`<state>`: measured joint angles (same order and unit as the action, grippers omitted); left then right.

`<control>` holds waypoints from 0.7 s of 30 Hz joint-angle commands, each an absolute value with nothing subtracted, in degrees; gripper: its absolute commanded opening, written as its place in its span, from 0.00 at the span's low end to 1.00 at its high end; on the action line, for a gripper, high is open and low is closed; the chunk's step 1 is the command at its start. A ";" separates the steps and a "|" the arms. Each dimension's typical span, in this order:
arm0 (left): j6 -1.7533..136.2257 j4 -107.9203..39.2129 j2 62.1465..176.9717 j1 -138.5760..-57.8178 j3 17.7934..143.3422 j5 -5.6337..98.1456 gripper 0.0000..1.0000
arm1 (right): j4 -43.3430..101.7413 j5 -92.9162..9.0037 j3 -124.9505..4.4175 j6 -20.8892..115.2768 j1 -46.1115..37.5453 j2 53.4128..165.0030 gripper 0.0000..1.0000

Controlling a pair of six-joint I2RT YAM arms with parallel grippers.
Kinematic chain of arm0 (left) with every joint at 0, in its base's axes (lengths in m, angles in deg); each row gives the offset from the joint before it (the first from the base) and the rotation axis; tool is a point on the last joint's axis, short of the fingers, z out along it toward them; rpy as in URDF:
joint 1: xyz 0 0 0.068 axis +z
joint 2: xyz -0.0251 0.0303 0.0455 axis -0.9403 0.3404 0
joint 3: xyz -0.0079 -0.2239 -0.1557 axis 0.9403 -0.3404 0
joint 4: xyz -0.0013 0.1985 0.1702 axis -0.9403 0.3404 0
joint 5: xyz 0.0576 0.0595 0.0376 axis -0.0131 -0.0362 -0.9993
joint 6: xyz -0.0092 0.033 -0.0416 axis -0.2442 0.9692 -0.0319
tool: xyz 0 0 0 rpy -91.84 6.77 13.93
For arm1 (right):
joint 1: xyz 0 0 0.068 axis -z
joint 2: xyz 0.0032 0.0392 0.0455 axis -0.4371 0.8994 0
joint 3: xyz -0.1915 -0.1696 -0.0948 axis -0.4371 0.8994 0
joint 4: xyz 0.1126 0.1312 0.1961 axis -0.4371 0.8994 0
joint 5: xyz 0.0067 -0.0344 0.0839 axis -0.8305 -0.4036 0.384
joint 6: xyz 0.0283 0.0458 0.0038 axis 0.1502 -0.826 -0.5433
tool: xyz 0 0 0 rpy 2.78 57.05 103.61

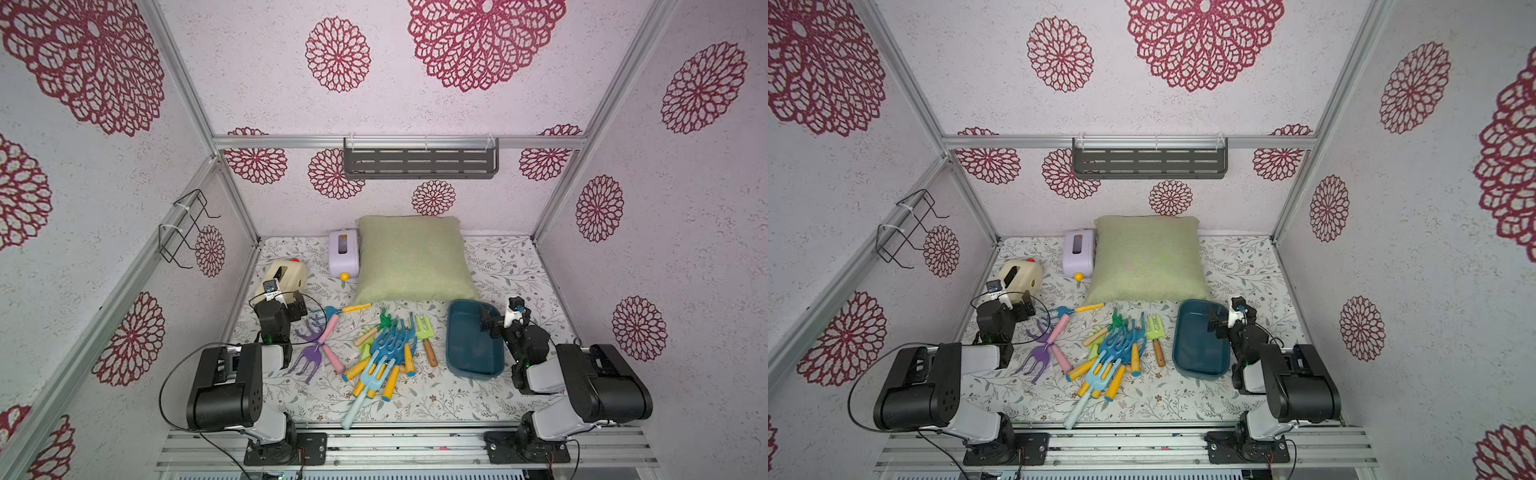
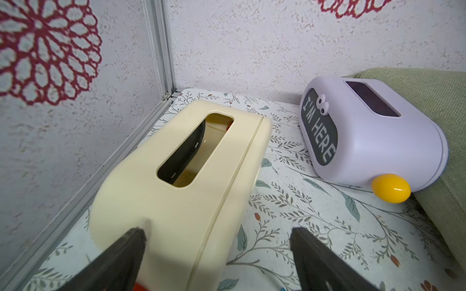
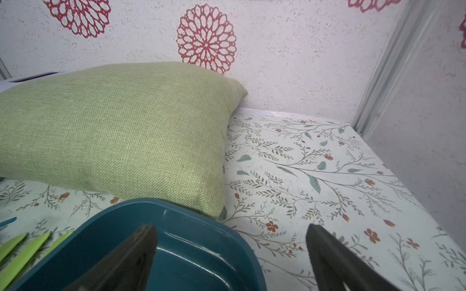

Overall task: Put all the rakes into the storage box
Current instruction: Pick up the rake at the center of the board.

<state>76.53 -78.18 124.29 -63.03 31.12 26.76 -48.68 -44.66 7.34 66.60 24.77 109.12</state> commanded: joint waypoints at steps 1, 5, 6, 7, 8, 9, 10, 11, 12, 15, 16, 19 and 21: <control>77.25 -79.66 124.89 -62.53 32.14 27.25 0.97 | -51.37 -43.94 6.50 67.74 25.22 109.18 0.99; 77.25 -79.73 124.90 -62.48 32.20 27.22 0.97 | -51.41 -43.96 6.51 67.73 25.22 109.20 0.99; 77.25 -79.72 124.89 -62.46 32.13 27.23 0.97 | -51.39 -43.95 6.51 67.74 25.22 109.20 0.99; 77.23 -79.73 124.88 -62.46 32.15 27.18 0.97 | -51.36 -44.00 6.44 67.70 25.22 109.20 0.99; 77.24 -79.73 124.84 -62.51 32.11 27.22 0.97 | -51.33 -43.89 6.45 67.70 25.22 109.20 0.99; 77.25 -79.68 124.89 -62.52 32.14 27.24 0.97 | -51.30 -43.92 6.45 67.75 25.22 109.26 0.99; 77.22 -79.70 124.90 -62.46 32.18 27.17 0.97 | -51.31 -43.94 6.46 67.74 25.22 109.20 0.99; 77.25 -79.70 124.90 -62.47 32.22 27.26 0.97 | -51.32 -43.89 6.47 67.72 25.22 109.20 0.99; 77.23 -79.67 124.85 -62.51 32.12 27.23 0.97 | -51.32 -43.93 6.46 67.78 25.22 109.20 0.99; 77.12 -79.87 124.75 -62.53 32.07 27.19 0.97 | -51.19 -43.86 6.36 67.74 25.22 109.20 0.99; 77.47 -79.91 124.64 -62.60 32.07 27.21 0.97 | -51.04 -43.77 6.26 67.73 25.22 109.20 0.99; 78.44 -72.25 121.63 -64.22 34.73 24.67 0.97 | -51.05 -43.75 6.24 67.70 25.22 109.20 0.99; 78.67 -64.18 118.96 -66.52 38.03 20.06 0.97 | -51.50 -45.28 6.59 67.27 25.22 109.12 1.00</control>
